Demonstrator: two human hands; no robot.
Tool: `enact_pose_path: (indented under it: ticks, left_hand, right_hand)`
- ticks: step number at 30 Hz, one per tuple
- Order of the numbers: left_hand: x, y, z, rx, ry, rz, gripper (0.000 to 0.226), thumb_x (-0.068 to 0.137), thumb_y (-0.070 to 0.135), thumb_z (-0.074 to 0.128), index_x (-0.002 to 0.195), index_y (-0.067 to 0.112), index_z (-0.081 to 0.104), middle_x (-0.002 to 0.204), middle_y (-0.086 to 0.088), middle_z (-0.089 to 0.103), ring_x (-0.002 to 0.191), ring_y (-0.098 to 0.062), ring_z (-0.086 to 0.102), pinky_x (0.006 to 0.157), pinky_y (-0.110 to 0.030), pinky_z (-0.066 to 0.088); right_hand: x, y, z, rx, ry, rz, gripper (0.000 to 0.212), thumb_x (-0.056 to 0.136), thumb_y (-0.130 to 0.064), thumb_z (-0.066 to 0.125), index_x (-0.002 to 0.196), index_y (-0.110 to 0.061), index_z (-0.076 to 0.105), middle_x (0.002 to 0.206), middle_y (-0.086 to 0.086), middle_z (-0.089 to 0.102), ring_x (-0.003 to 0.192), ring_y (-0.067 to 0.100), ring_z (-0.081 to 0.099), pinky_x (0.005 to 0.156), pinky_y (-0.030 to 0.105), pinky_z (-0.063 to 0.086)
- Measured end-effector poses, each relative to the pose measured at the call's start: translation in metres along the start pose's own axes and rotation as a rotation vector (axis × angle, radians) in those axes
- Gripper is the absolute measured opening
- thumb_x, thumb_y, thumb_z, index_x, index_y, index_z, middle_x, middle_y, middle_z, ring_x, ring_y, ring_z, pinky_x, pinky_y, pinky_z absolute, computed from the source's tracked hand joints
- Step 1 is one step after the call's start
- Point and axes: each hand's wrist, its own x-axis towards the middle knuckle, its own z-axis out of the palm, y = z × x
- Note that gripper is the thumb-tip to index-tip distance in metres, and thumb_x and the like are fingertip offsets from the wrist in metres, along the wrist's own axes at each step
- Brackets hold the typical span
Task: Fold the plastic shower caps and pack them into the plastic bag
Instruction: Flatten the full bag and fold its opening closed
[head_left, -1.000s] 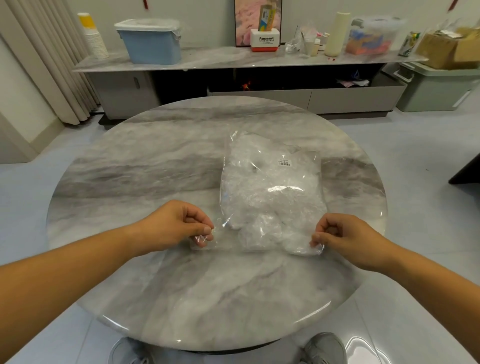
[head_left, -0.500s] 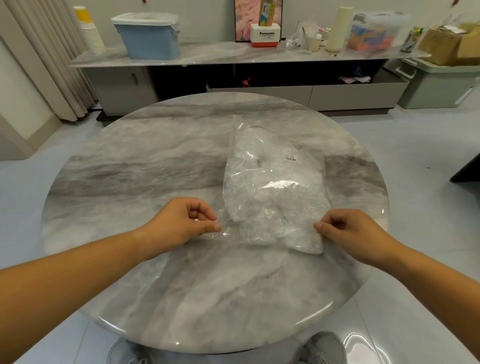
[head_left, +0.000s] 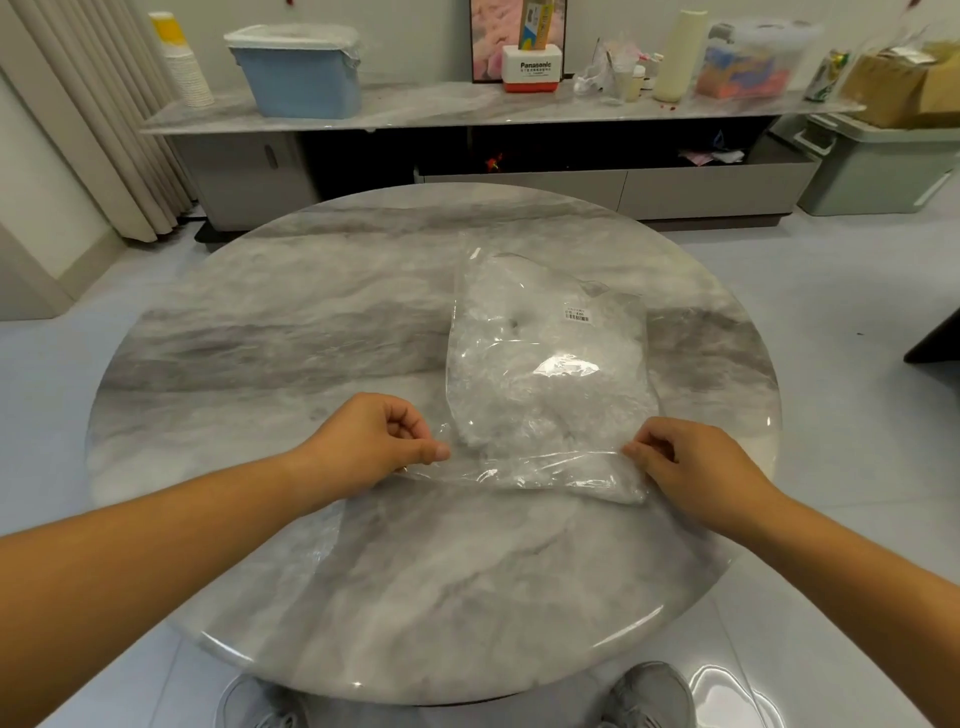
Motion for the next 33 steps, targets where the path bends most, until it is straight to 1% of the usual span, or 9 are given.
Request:
enact_pose_path:
  ticks: [9,16,19,22,24,26,30,31,33]
  left_hand:
    - [0.006,-0.001,-0.001,0.173,-0.027,-0.009,0.036,0.069,0.038,0.09,0.075,0.012,0.065,0.061,-0.005,0.068,0.058,-0.015,0.058,0.058,-0.027,0.048]
    - [0.009,-0.003,0.007,0.341,0.047,0.004,0.039,0.072,0.043,0.088,0.075,0.014,0.062,0.047,0.011,0.058,0.041,0.002,0.051,0.044,-0.012,0.036]
    - [0.008,-0.004,0.013,0.385,0.069,0.031,0.042,0.073,0.047,0.087,0.075,0.015,0.061,0.047,0.012,0.056,0.041,0.002,0.05,0.046,-0.014,0.036]
    - [0.006,-0.003,0.018,0.418,0.052,0.048,0.042,0.073,0.049,0.086,0.074,0.017,0.059,0.047,0.012,0.058,0.041,0.001,0.051,0.047,-0.018,0.04]
    - [0.006,0.0,0.018,0.404,0.038,0.036,0.043,0.073,0.047,0.087,0.073,0.016,0.058,0.048,0.008,0.06,0.041,-0.003,0.053,0.047,-0.021,0.044]
    - [0.005,0.004,0.018,0.391,0.029,0.014,0.044,0.072,0.046,0.088,0.072,0.015,0.058,0.05,0.004,0.062,0.043,-0.008,0.056,0.048,-0.026,0.049]
    - [-0.002,0.007,0.016,0.42,0.044,-0.053,0.048,0.07,0.051,0.088,0.077,0.016,0.055,0.062,0.001,0.067,0.052,-0.012,0.061,0.056,-0.033,0.052]
    - [-0.004,0.008,0.017,0.498,0.11,0.003,0.048,0.071,0.053,0.085,0.08,0.019,0.054,0.07,0.003,0.066,0.059,-0.013,0.062,0.058,-0.032,0.051]
    - [-0.008,0.008,0.024,0.726,0.319,0.41,0.036,0.082,0.048,0.078,0.087,0.02,0.056,0.089,0.003,0.06,0.078,-0.02,0.06,0.067,-0.036,0.047]
  right_hand:
    - [0.004,0.0,0.006,0.039,0.012,0.149,0.03,0.085,-0.04,0.079,0.071,-0.016,0.068,0.071,-0.002,0.067,0.068,0.013,0.06,0.057,0.025,0.042]
    - [-0.001,0.0,0.011,0.036,0.095,0.155,0.03,0.08,-0.045,0.082,0.077,-0.022,0.063,0.077,-0.007,0.065,0.074,0.01,0.059,0.067,0.029,0.051]
    - [-0.001,0.006,0.012,-0.191,0.288,-0.035,0.039,0.073,-0.044,0.085,0.08,-0.025,0.052,0.084,-0.008,0.054,0.081,0.017,0.051,0.075,0.032,0.044]
    - [-0.005,0.006,0.02,-0.222,0.327,-0.383,0.026,0.076,-0.02,0.087,0.085,-0.022,0.063,0.086,-0.004,0.058,0.083,0.022,0.057,0.072,0.031,0.044]
    - [-0.011,0.0,0.03,-0.217,0.288,-0.605,0.012,0.085,-0.012,0.077,0.096,-0.015,0.073,0.095,0.0,0.067,0.087,0.027,0.065,0.071,0.034,0.052]
    - [-0.018,-0.002,0.041,-0.237,0.186,-0.714,0.024,0.094,-0.025,0.061,0.111,-0.014,0.073,0.111,0.0,0.07,0.098,0.026,0.065,0.081,0.038,0.055]
    - [-0.031,0.0,0.051,-0.297,-0.041,-0.585,0.057,0.101,-0.055,0.035,0.148,-0.026,0.05,0.153,-0.009,0.048,0.137,0.016,0.045,0.112,0.039,0.039]
    - [-0.034,0.002,0.052,-0.304,-0.083,-0.556,0.062,0.101,-0.059,0.028,0.152,-0.029,0.044,0.158,-0.012,0.04,0.143,0.013,0.037,0.117,0.039,0.032]
    - [-0.035,0.002,0.055,-0.293,-0.13,-0.514,0.067,0.099,-0.065,0.021,0.155,-0.034,0.037,0.163,-0.017,0.027,0.15,0.009,0.023,0.121,0.038,0.023]
